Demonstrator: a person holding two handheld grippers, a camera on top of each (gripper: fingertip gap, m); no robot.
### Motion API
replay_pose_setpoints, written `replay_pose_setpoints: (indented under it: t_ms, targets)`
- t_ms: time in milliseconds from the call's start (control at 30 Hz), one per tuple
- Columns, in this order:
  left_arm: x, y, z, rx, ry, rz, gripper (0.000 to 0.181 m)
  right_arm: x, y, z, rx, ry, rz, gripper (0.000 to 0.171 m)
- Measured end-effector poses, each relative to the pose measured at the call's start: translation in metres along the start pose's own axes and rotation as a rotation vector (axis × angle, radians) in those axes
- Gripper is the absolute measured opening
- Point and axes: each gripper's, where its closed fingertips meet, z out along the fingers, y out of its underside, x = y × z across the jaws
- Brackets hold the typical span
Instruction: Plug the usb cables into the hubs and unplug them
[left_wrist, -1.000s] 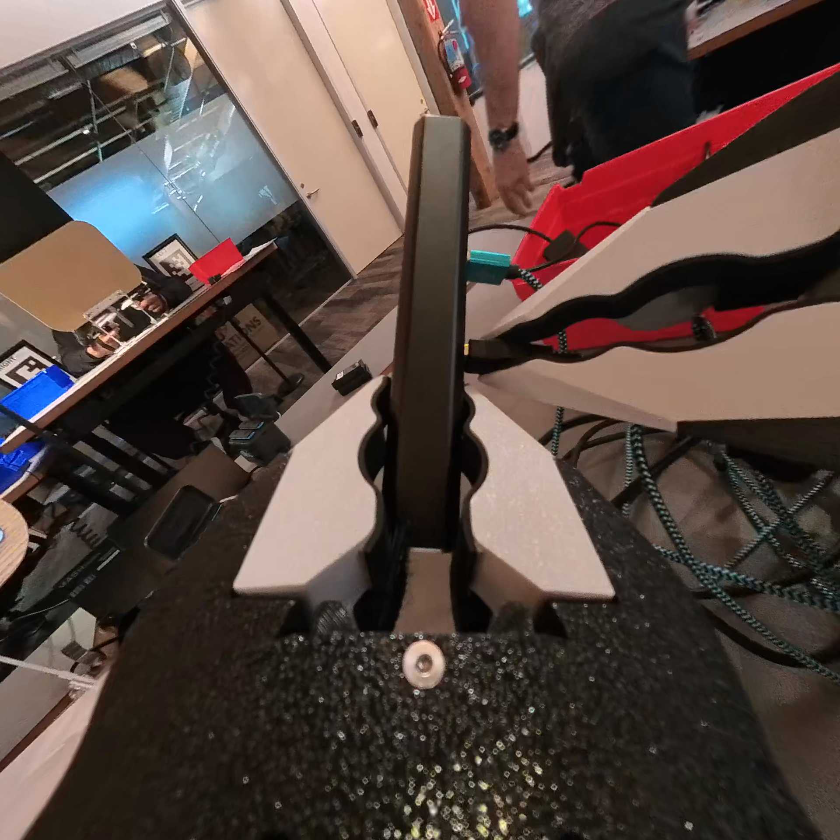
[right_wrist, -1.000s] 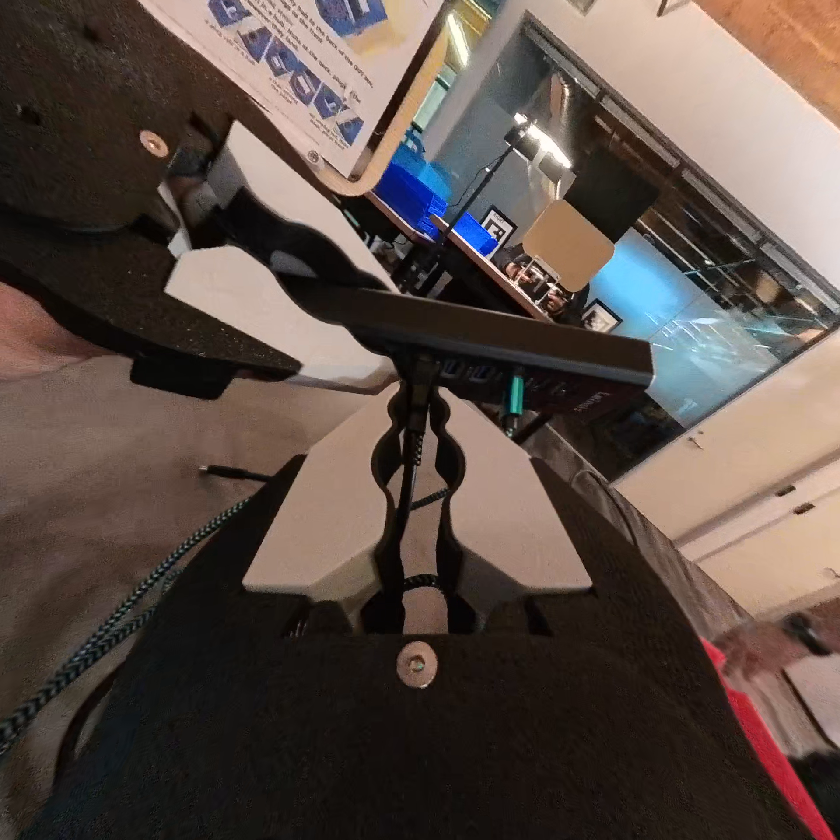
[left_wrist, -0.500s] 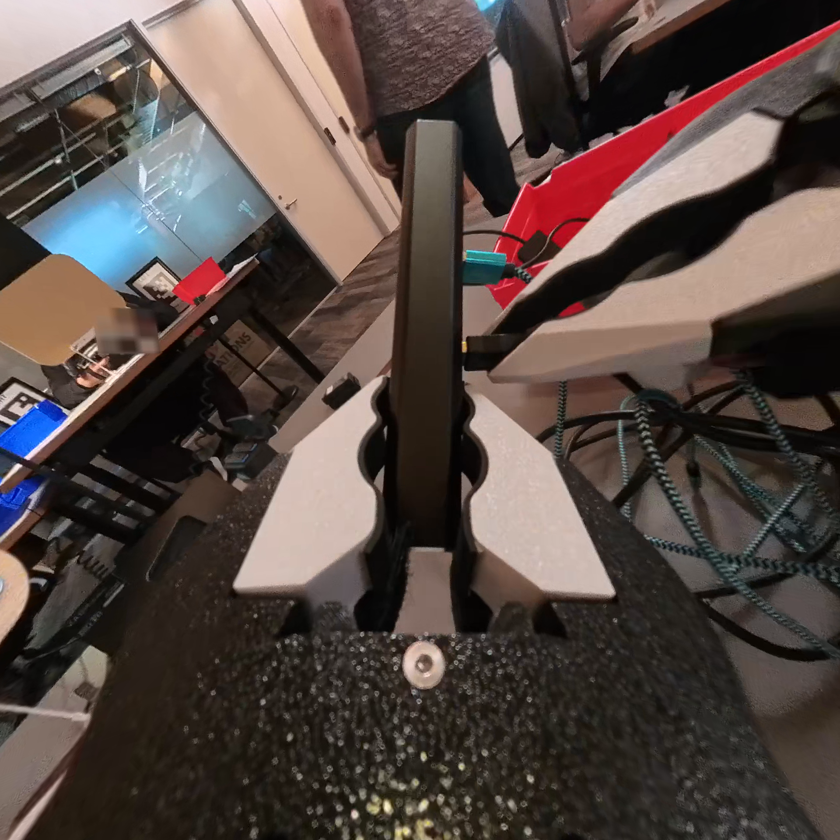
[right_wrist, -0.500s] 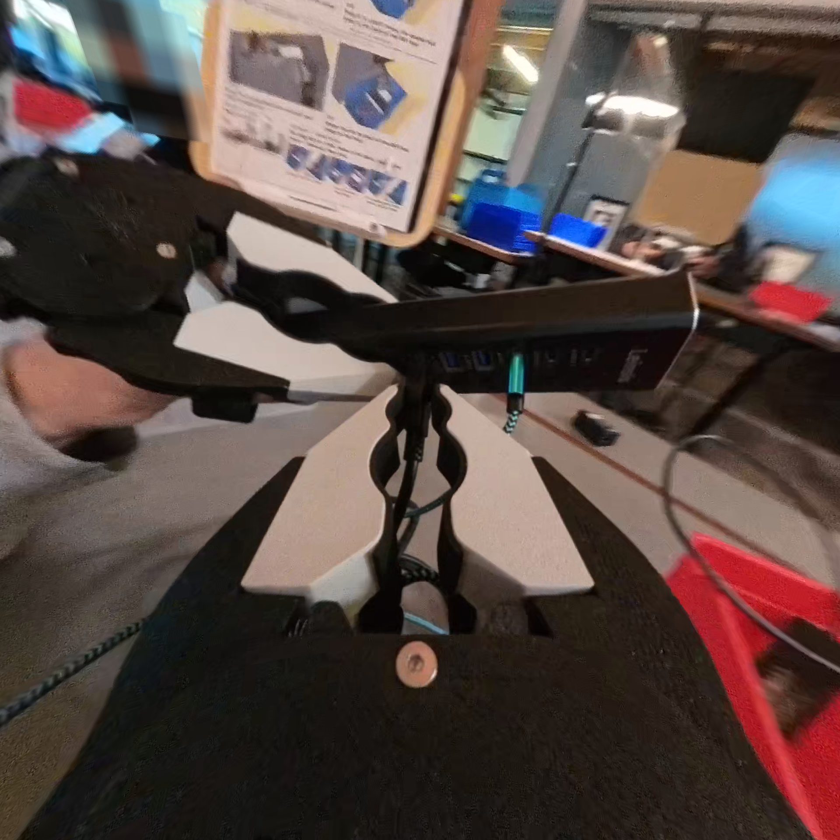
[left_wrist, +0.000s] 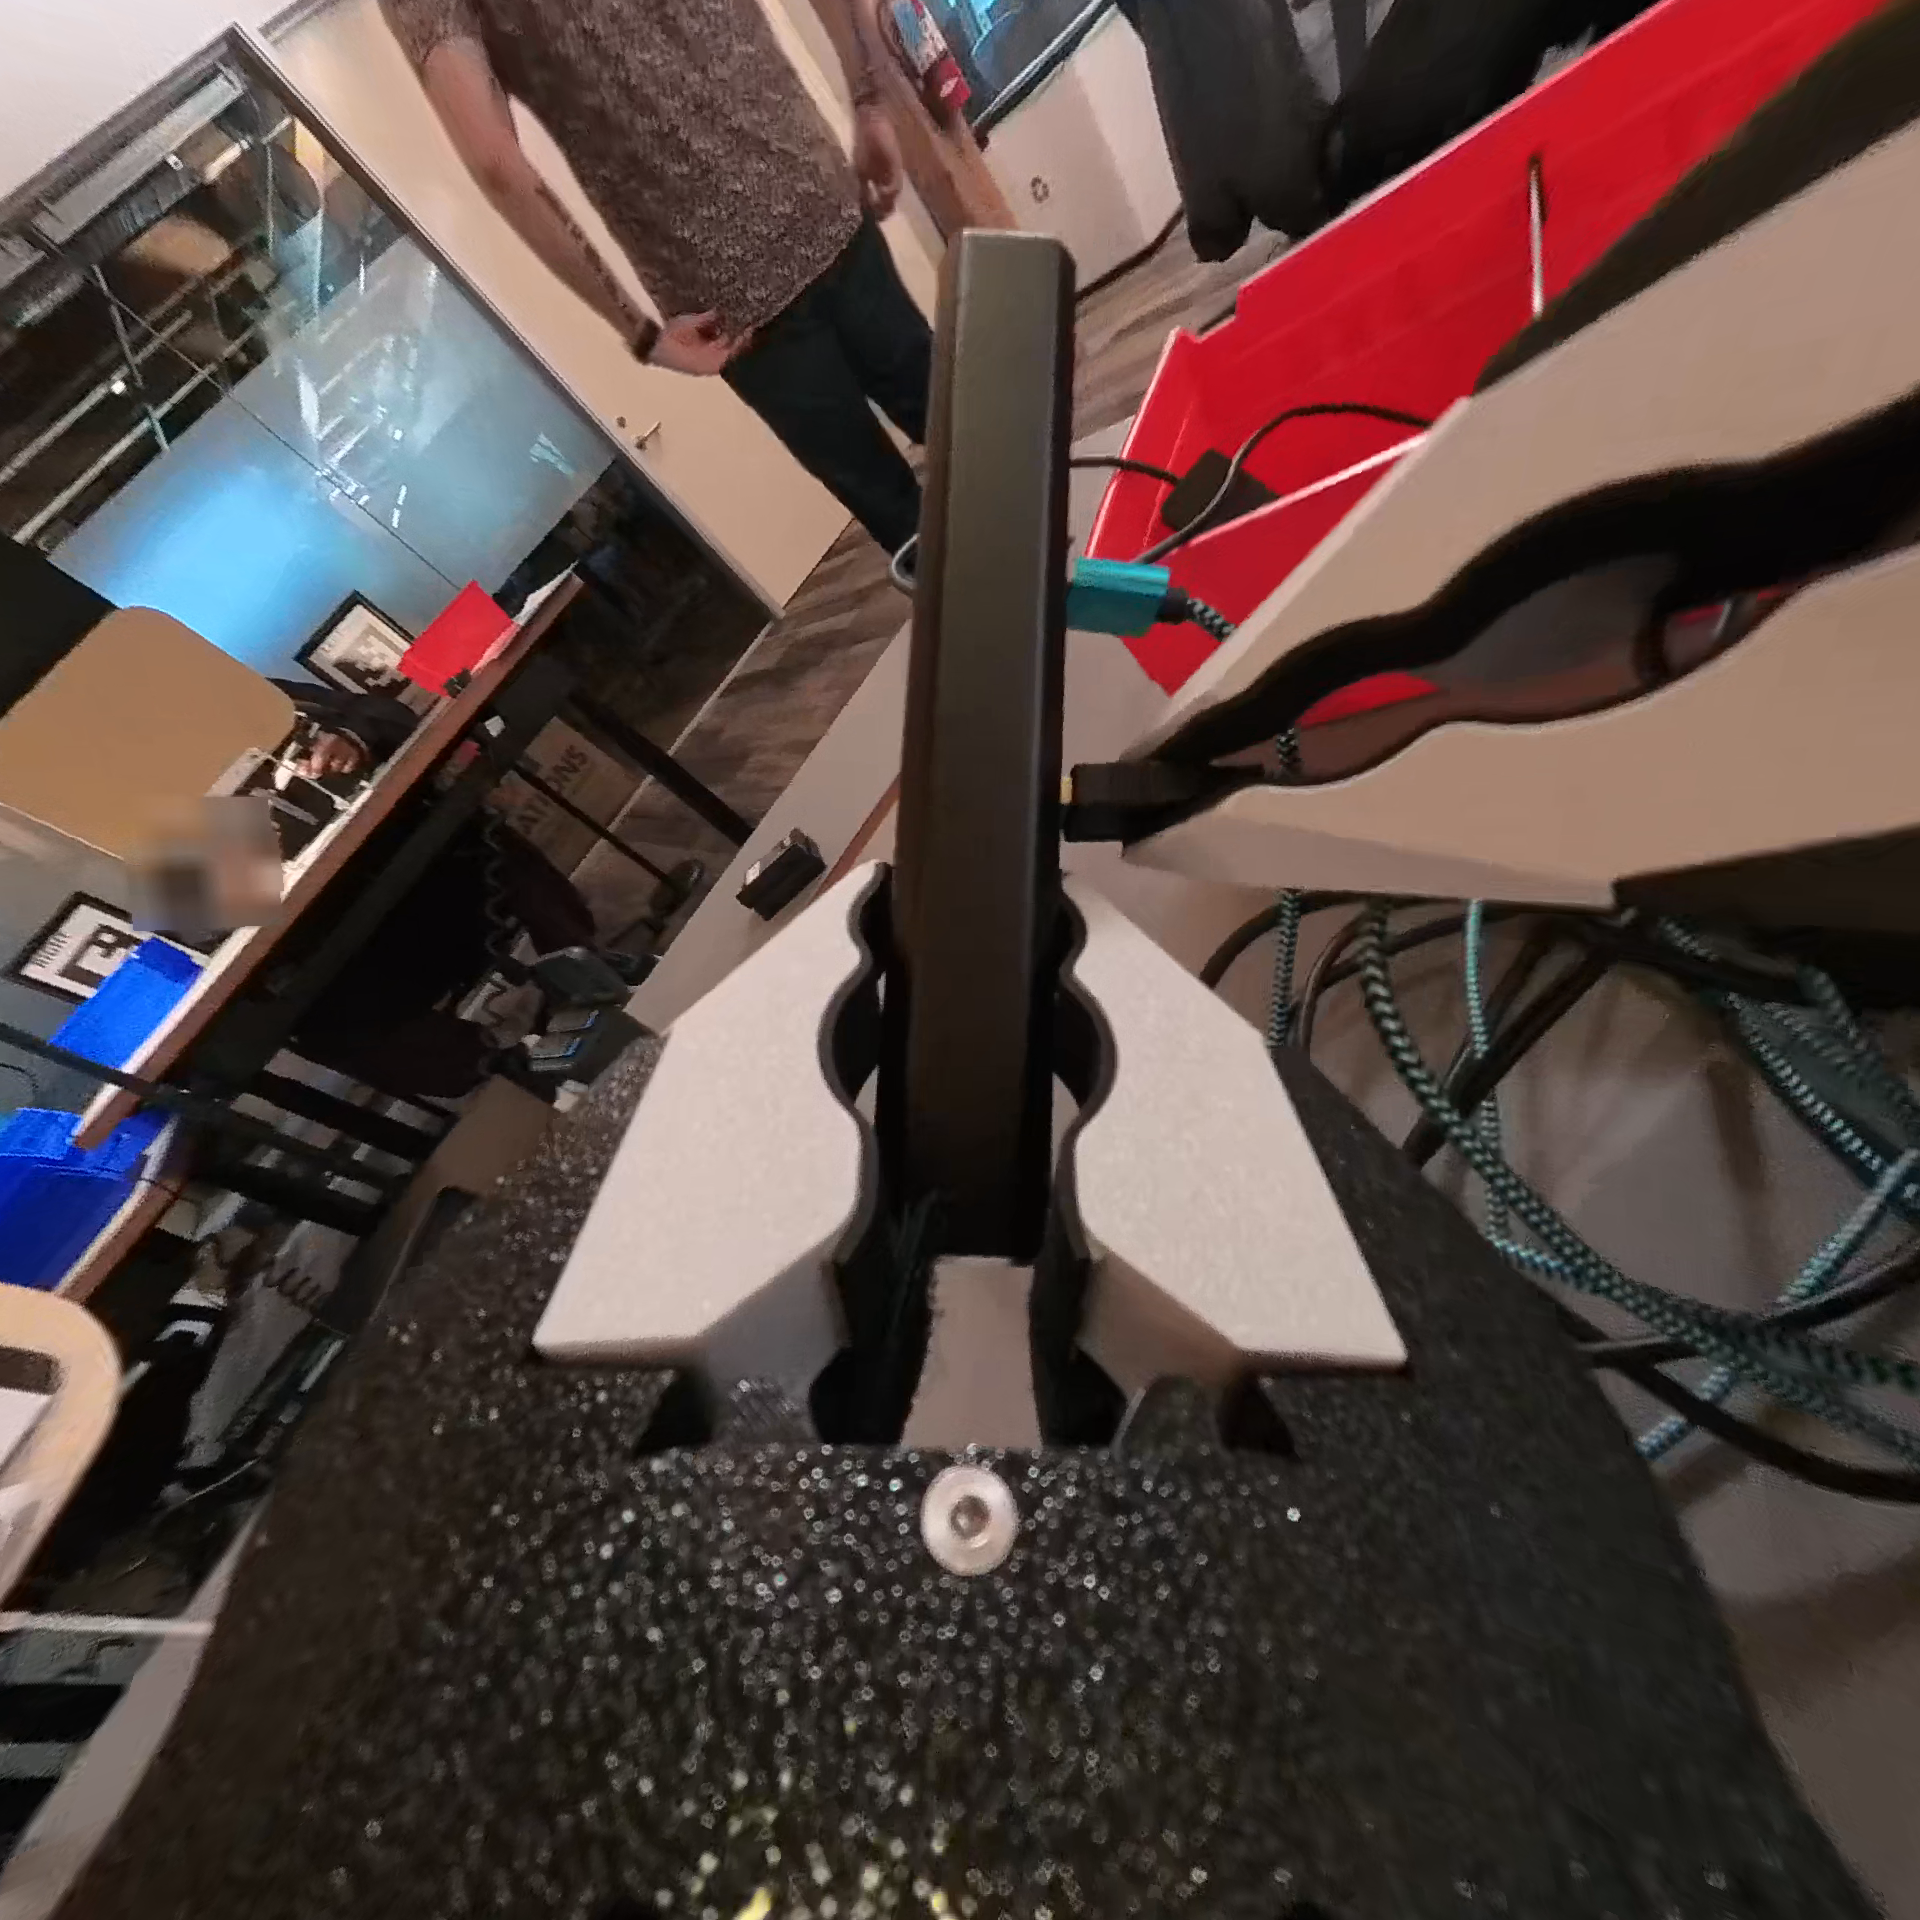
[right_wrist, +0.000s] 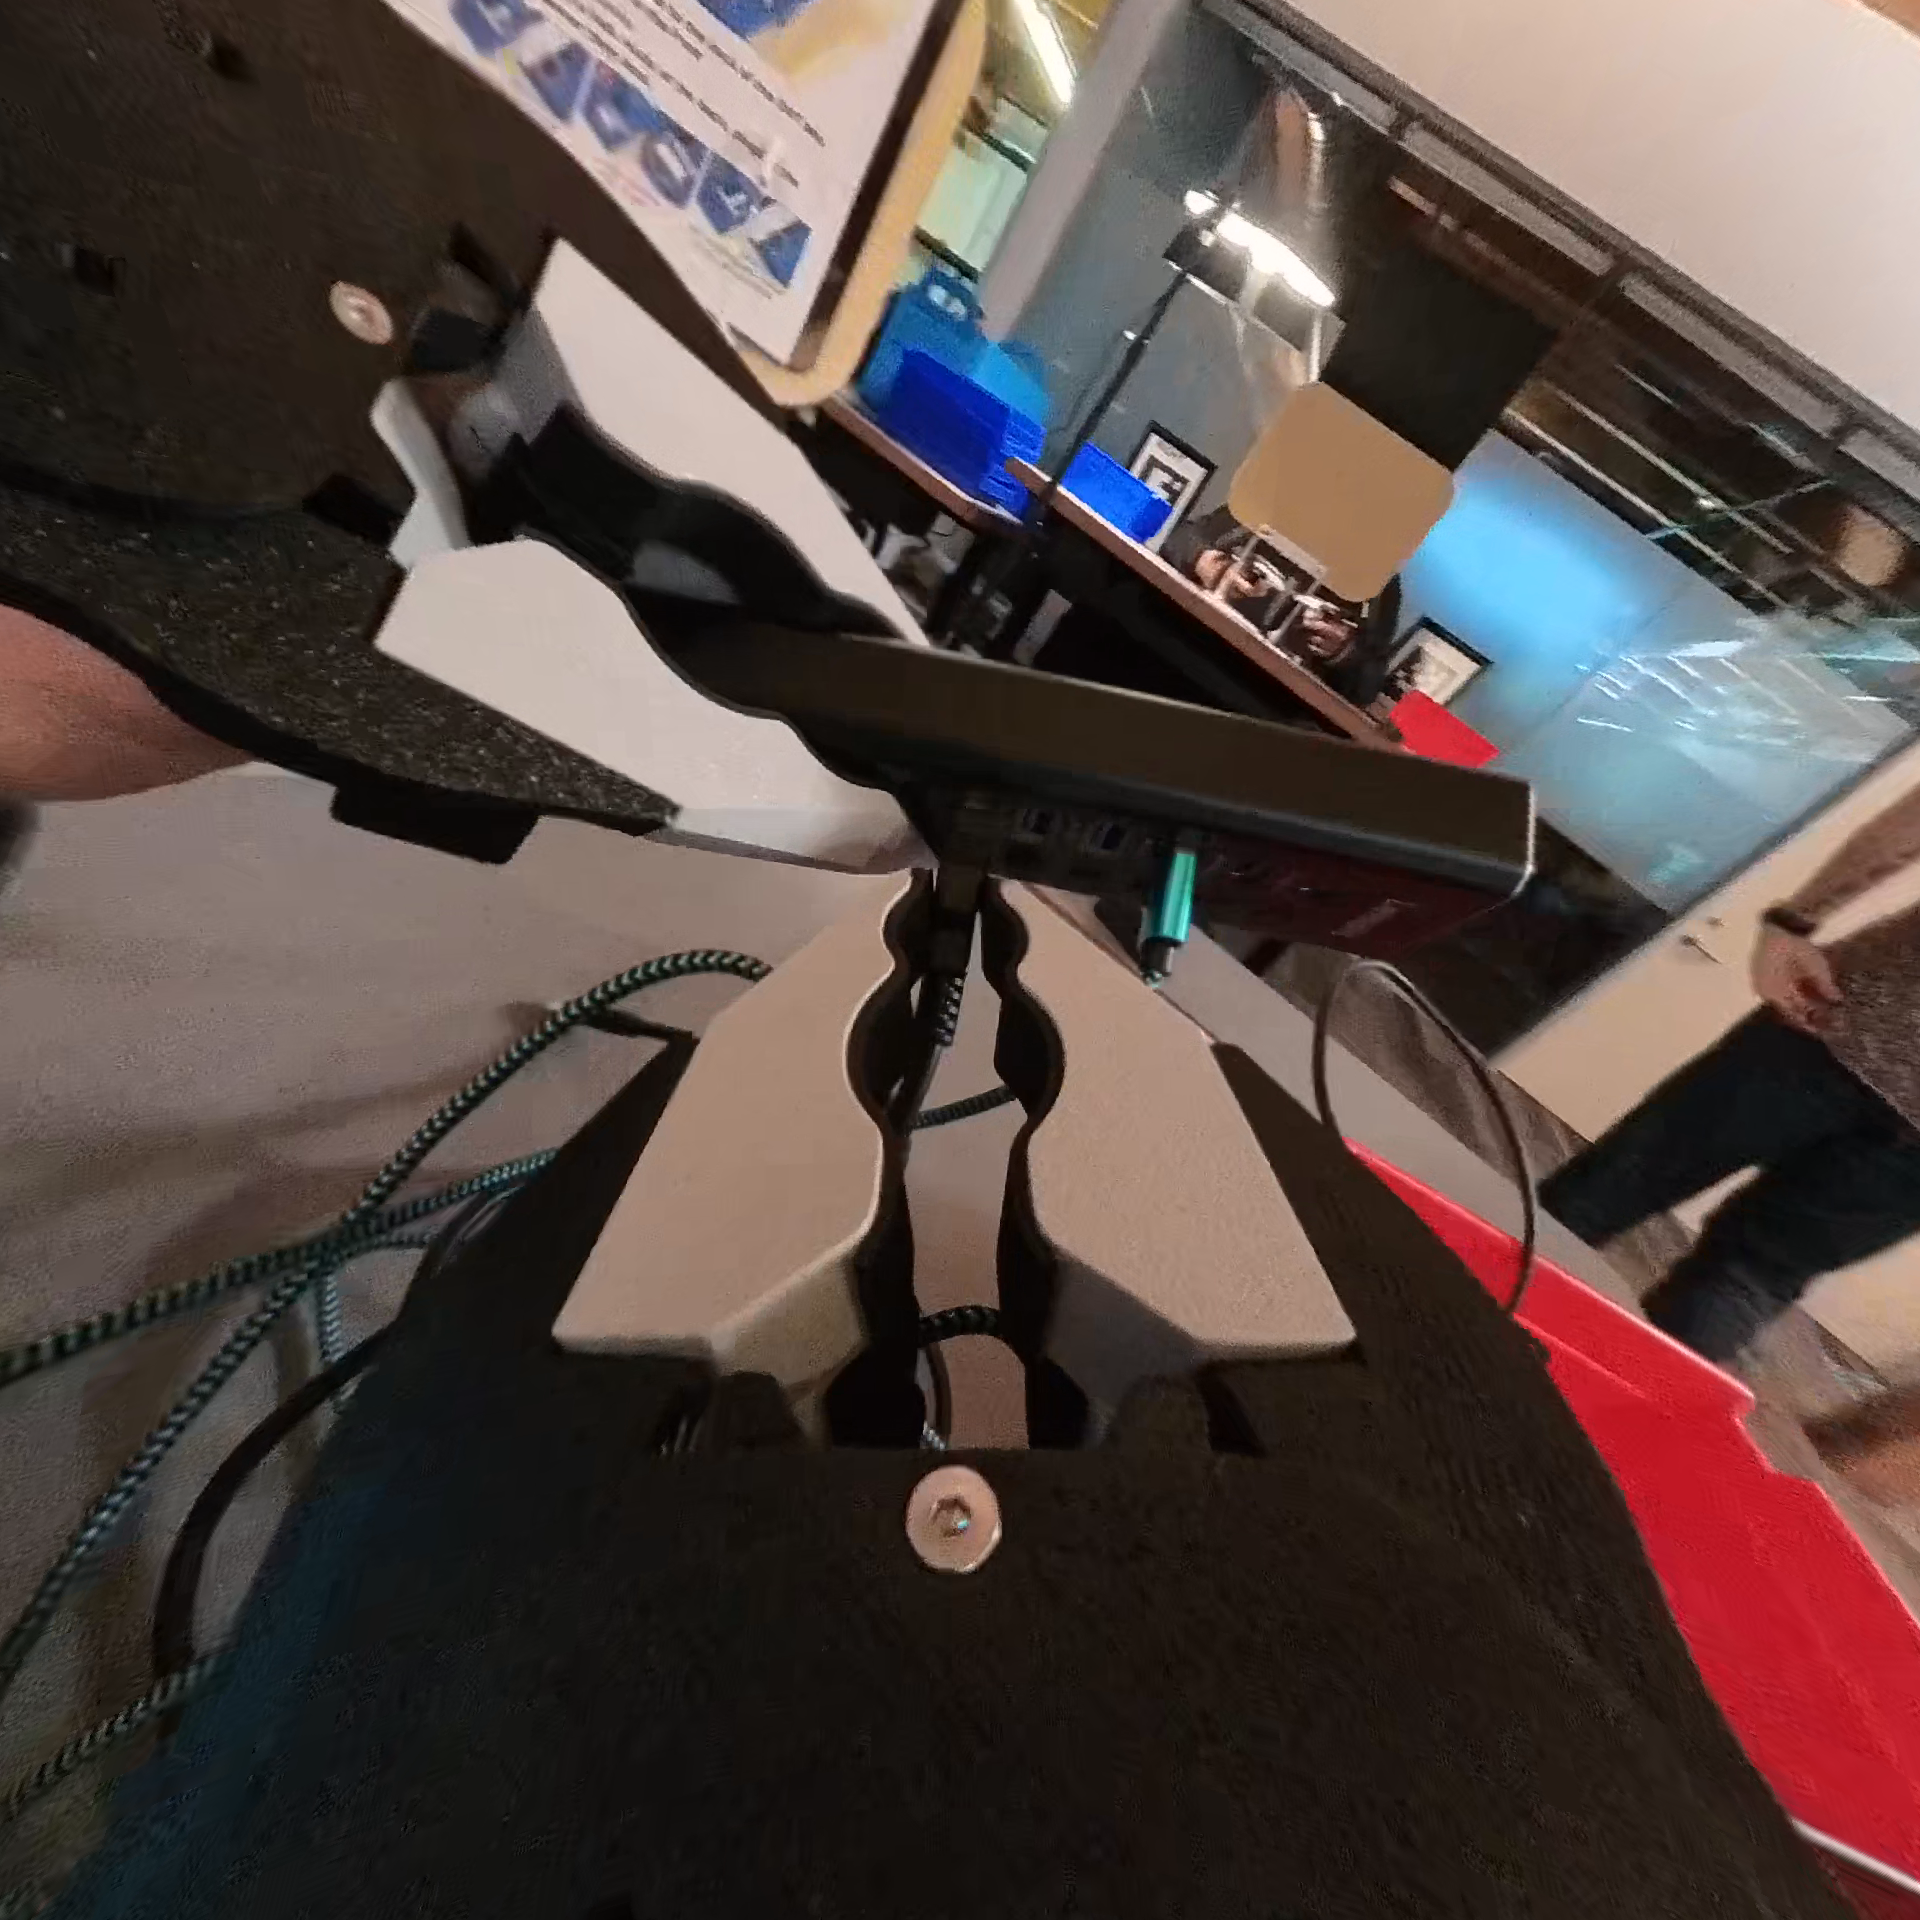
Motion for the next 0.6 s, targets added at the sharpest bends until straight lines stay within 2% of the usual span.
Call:
replay_pose_setpoints:
  t_ms: [167,333,467,600]
  targets:
    - [0.001,0.006,0.002,-0.025,0.007,0.002,0.027,-0.007,0.005,0.003,-0.059,0.088,-0.033,0.007]
    - [0.011,0.006,-0.004,-0.012,0.029,0.031,0.027,-0.011,0.007,-0.005,0.025,-0.058,0.066,0.008]
    - [0.009,0.009,0.002,-0.015,0.050,-0.012,0.027,-0.011,0.009,0.000,-0.051,0.083,-0.039,0.008]
    - [0.018,0.011,-0.003,0.001,0.100,-0.018,0.027,-0.016,0.010,-0.008,0.030,-0.062,-0.005,0.009]
